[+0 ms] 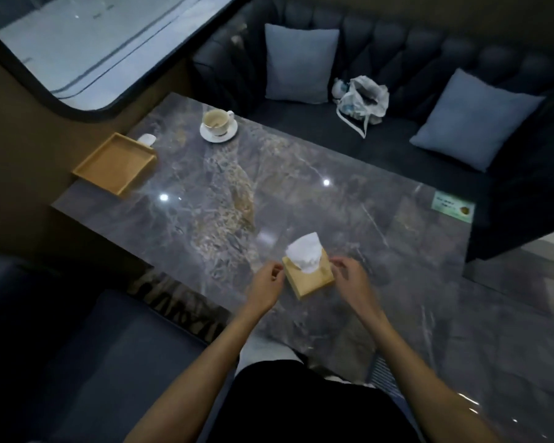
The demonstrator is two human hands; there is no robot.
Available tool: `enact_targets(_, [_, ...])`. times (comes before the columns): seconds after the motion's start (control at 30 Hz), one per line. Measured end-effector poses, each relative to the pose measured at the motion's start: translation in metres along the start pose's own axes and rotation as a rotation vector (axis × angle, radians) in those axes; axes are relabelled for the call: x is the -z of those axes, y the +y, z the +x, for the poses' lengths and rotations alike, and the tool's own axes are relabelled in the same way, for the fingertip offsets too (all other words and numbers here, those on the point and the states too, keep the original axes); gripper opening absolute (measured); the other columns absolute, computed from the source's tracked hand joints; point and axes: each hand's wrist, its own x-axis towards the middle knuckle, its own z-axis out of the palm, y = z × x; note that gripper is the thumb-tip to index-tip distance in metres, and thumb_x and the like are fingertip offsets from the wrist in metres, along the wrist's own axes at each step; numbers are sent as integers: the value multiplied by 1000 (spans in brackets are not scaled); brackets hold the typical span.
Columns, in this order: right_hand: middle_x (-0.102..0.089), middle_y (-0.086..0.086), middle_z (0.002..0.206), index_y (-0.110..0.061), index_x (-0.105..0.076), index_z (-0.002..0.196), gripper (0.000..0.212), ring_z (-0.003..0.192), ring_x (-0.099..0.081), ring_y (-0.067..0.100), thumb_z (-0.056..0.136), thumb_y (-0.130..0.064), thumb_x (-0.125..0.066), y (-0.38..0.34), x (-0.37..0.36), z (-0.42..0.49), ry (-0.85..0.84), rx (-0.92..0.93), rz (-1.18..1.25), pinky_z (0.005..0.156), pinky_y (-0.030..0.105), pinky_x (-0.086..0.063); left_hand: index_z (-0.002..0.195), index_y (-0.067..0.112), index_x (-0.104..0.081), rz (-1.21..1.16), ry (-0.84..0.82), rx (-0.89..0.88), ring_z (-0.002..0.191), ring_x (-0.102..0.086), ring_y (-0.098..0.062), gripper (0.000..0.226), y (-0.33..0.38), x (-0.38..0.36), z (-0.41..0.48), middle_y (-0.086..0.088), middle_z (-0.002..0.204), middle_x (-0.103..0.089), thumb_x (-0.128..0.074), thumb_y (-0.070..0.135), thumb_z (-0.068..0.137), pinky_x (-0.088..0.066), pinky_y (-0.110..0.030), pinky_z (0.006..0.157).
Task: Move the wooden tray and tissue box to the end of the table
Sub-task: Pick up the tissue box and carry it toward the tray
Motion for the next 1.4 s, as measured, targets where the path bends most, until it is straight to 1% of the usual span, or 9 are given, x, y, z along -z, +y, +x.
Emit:
enact_targets(0.13, [-69, 14, 111, -6, -66, 110, 22, 100, -62, 24, 92, -11, -56, 22, 20, -14, -89, -89, 7, 84, 32, -45, 116, 0, -58, 24, 57, 115, 106, -61, -30, 27, 8, -31, -17, -14, 111, -65, -49, 16, 97, -42, -31, 81])
enact_targets(0.47, [-70, 10, 111, -12, -67, 112, 23, 102, -65, 26, 91, -15, -58, 43, 25, -27, -65, -156, 35, 89, 37, -51, 125, 7, -55, 68, 14, 243, 114, -58, -30, 33, 4, -46, -25, -15, 126, -61, -46, 23, 98, -46, -36, 92])
enact_targets(0.73, [-61, 11, 130, -12, -52, 133, 44, 119, -58, 28, 92, -26, -59, 60, 21, -4, -216, -278, 48, 103, 44, -45, 99, 13, -49, -87, -8, 368, 93, -56, -29, 13, -7, -70, 8, -13, 106, -55, -48, 25, 95, -53, -47, 90])
enact_targets(0.83, [-53, 17, 139, -5, -43, 140, 55, 127, -52, 32, 91, -23, -61, 64, 8, 12, -270, -286, 85, 106, 46, -42, 110, 15, -50, -220, -1, 418, 103, -49, -27, 16, -7, -80, 17, -3, 115, -44, -49, 23, 96, -49, -50, 100])
enact_targets(0.93, [-49, 9, 145, -14, -40, 143, 66, 132, -48, 26, 87, -43, -61, 83, -14, 27, -307, -346, 185, 108, 49, -41, 137, 7, -40, -336, 39, 368, 117, -50, -23, 47, -11, -84, 21, -2, 134, -49, -55, 14, 93, -46, -41, 105])
enact_targets(1.0, [-51, 2, 142, -18, -40, 143, 64, 127, -50, 18, 88, -45, -59, 71, -16, 29, -350, -376, 245, 107, 43, -43, 143, 7, -31, -394, 46, 383, 122, -47, -18, 58, -14, -81, 21, 1, 135, -45, -58, 10, 92, -44, -34, 103])
enact_targets(1.13, [-59, 1, 126, -15, -50, 135, 45, 107, -58, 12, 94, -30, -57, 49, -21, 25, -363, -378, 280, 86, 22, -49, 144, 11, -34, -441, -73, 418, 126, -53, -29, 54, -20, -70, 25, 1, 136, -47, -56, 9, 94, -51, -42, 98])
enact_targets(1.23, [-55, 2, 129, -19, -46, 138, 57, 113, -58, 19, 88, -40, -61, 47, -39, 20, -323, -440, 218, 96, 38, -51, 135, 8, -51, -294, -186, 372, 112, -62, -28, 40, -30, -57, 36, -9, 129, -61, -52, 9, 94, -55, -34, 88])
enact_targets(1.4, [-52, 7, 138, -34, -38, 143, 75, 127, -50, 29, 75, -58, -60, 54, -91, -1, -313, -554, 194, 109, 48, -41, 131, 1, -49, -145, -188, 376, 107, -63, -33, 39, -57, -23, 50, -18, 122, -61, -55, 9, 93, -55, -48, 94])
